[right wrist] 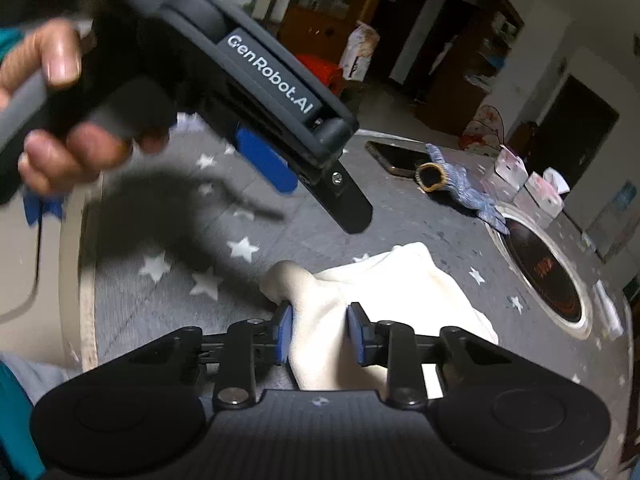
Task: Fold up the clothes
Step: 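Grasp the folded sweatshirt edge with the left gripper while the right gripper grasps it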
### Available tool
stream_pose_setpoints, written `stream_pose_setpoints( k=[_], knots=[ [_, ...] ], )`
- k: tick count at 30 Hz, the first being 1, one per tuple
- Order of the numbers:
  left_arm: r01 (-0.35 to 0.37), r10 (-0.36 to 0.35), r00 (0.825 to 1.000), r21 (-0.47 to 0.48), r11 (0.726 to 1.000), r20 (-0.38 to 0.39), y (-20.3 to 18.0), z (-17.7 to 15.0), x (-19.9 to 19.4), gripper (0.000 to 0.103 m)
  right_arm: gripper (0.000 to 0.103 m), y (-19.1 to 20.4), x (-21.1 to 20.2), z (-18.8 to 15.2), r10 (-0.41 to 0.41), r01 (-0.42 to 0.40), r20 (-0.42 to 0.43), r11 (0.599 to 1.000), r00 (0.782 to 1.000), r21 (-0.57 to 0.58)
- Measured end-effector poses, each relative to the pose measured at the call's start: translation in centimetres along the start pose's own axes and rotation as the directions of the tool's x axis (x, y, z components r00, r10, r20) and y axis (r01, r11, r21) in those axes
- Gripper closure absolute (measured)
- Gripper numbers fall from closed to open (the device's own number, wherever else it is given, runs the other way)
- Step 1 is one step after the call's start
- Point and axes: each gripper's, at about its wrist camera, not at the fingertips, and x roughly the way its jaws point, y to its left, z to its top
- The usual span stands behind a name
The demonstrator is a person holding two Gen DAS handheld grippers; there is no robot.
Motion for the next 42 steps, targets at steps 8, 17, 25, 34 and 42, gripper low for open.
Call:
stream_pose_setpoints(
  k=[8, 17, 25, 34, 42],
  knots=[
    [0.113, -0.133, 0.989, -0.272, 0.956, -0.058, 1.0, 0.8, 2.5, 0.015, 0.083, -3.4, -2.4, 0.0, 0.010, -0.025, 0.087, 0.986, 0.996, 0.165],
    [0.144, -0.216, 0.967, -0.415, 0.898, -0.132, 1.1, 0.0, 5.8, 0.030, 0.085, -3.6, -3.9, -0.9, 0.012, -0.040, 0.132, 0.977, 0.991, 0.207],
    [0.132, -0.209, 0.967, -0.419, 0.898, -0.144, 1.4, -0.4, 6.9, 0.065, 0.071, -3.8, -4.2, -1.7, 0.037, -0.074, 0.144, 0.963, 0.989, 0.260],
    [0.090, -0.131, 0.982, -0.275, 0.957, -0.136, 0.5, -0.5, 6.4, 0.080, 0.054, -7.7, -6.1, -5.9, -0.087, 0.035, 0.089, 0.880, 0.992, 0.474],
    [0.014, -0.014, 0.995, -0.010, 1.000, -0.098, -2.4, -0.6, 5.7, 0.082, 0.054, -14.0, -6.5, -12.2, -0.244, 0.223, -0.063, 0.713, 0.968, 0.665]
  ],
)
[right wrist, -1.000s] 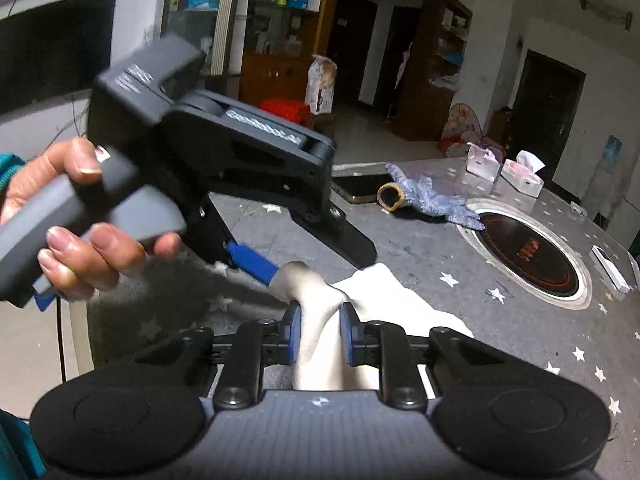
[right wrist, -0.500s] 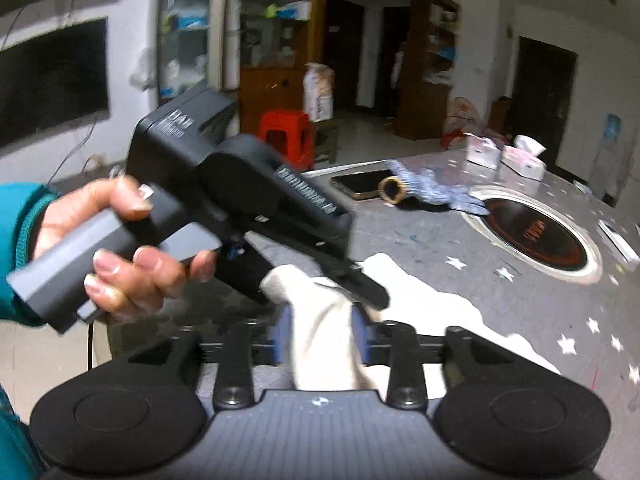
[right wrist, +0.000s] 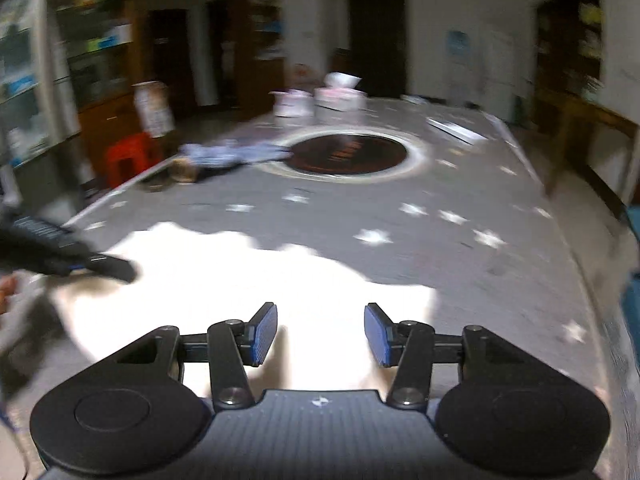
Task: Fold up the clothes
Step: 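Grasp the folded sweatshirt edge with the left gripper while the right gripper grasps it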
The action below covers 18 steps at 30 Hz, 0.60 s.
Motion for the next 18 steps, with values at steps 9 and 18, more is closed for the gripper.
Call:
stream_pose_setpoints(
  k=[9, 18],
  knots=[
    [-0.079, 0.076, 0.997, 0.167, 0.983, 0.026, -2.0, -0.1, 0.4, 0.082, 0.043, -4.7, 1.9, -1.0, -0.021, 0.023, -0.013, 0.983, 1.000, 0.182],
    [-0.112, 0.106, 0.994, 0.219, 0.969, 0.039, -2.6, -0.1, 0.8, 0.082, 0.055, -4.7, 2.0, -1.1, 0.033, -0.032, -0.005, 0.981, 0.999, 0.192]
  ],
)
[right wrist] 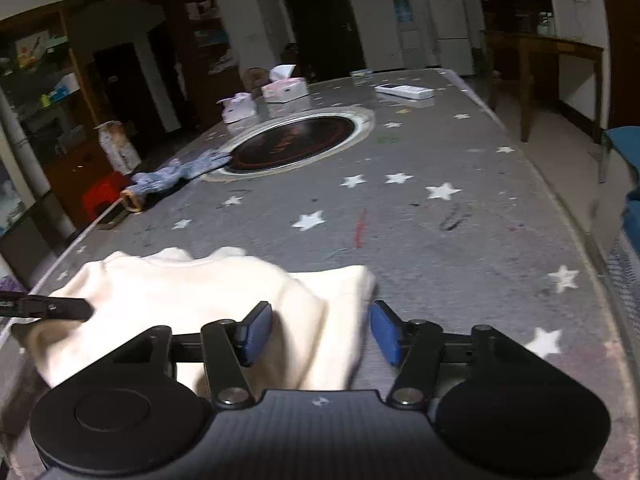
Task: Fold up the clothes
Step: 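Grasp the folded sweatshirt edge with the left gripper while the right gripper grasps it, then lift the folded edge with both grippers and fold it over the bundle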
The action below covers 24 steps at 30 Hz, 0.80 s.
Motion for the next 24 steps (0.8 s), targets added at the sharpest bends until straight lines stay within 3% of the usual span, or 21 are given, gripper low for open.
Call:
stream_pose_setpoints(
  k=[6, 15, 24],
  knots=[
    [-0.013, 0.011, 1.000, 0.051, 0.999, 0.027, -0.7, 0.4, -0.7, 0.084, 0.091, 1.4, -0.4, -0.1, 0.015, -0.015, 0.035, 1.000, 0.999, -0.013],
    [0.026, -0.039, 0.997, 0.170, 0.985, 0.073, -4.2, 2.2, -1.8, 0.086, 0.093, 1.6, -4.0, 0.5, -0.024, 0.026, 0.155, 1.000, 0.988, -0.008],
    [0.070, -0.099, 0.991, 0.288, 0.955, 0.085, -9.8, 4.8, -0.2, 0.086, 0.093, -0.1, -8.2, 2.8, -0.117, 0.128, 0.242, 0.991, 0.963, -0.028]
  ],
)
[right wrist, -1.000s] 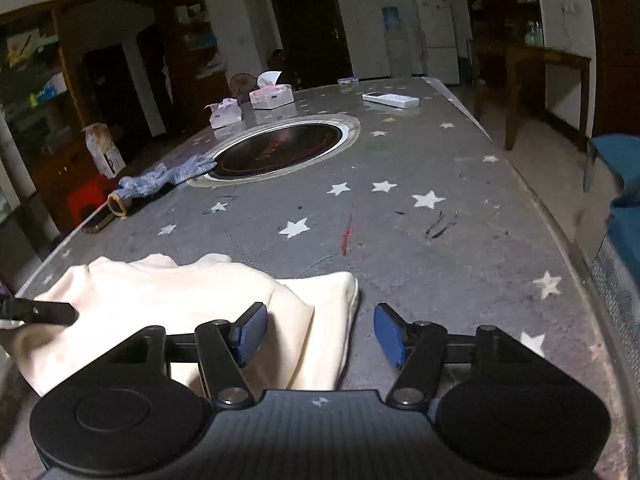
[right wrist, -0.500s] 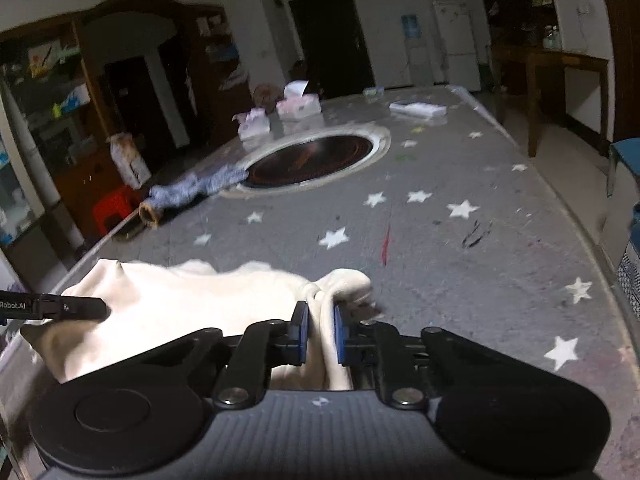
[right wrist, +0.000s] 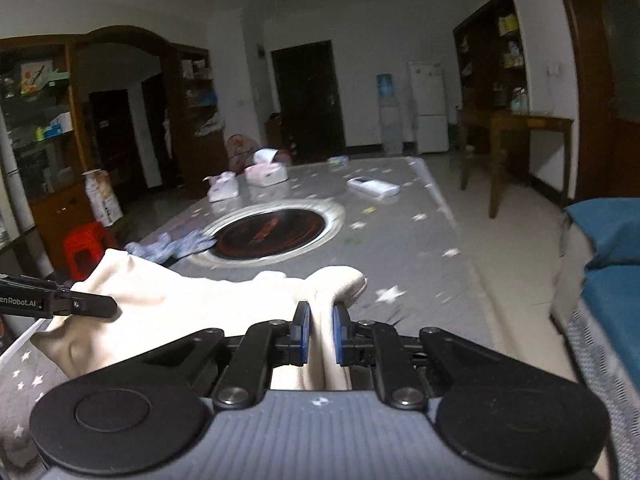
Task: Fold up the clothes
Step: 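Lift the folded edge with both grippers and fold it over the bundle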
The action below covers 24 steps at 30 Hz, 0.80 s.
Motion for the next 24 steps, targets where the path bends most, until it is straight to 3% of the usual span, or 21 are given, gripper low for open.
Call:
stream_pose_setpoints(
  k=[8, 16, 18, 24],
  knots=[
    [0.038, -0.037, 0.999, 0.040, 0.999, -0.016, -3.4, 2.4, 3.7, 0.086, 0.093, -3.8, -0.6, 2.4, -0.094, 0.095, 0.018, 0.995, 0.995, -0.019],
    [0.045, -0.041, 0.997, 0.054, 0.998, -0.067, -5.4, 2.2, 7.5, 0.086, 0.093, -7.3, 0.9, 2.5, -0.150, 0.150, -0.021, 0.988, 0.988, -0.023],
    [0.038, -0.033, 0.996, 0.056, 0.998, -0.086, -5.5, 1.9, 8.2, 0.086, 0.097, -7.8, 1.4, 2.3, -0.160, 0.159, -0.027, 0.987, 0.987, -0.024],
    [-0.019, 0.031, 0.990, 0.092, 0.996, -0.137, -5.1, 1.1, 9.7, 0.081, 0.097, -8.9, 3.1, 1.6, -0.167, 0.166, -0.064, 0.986, 0.984, -0.032]
  ],
)
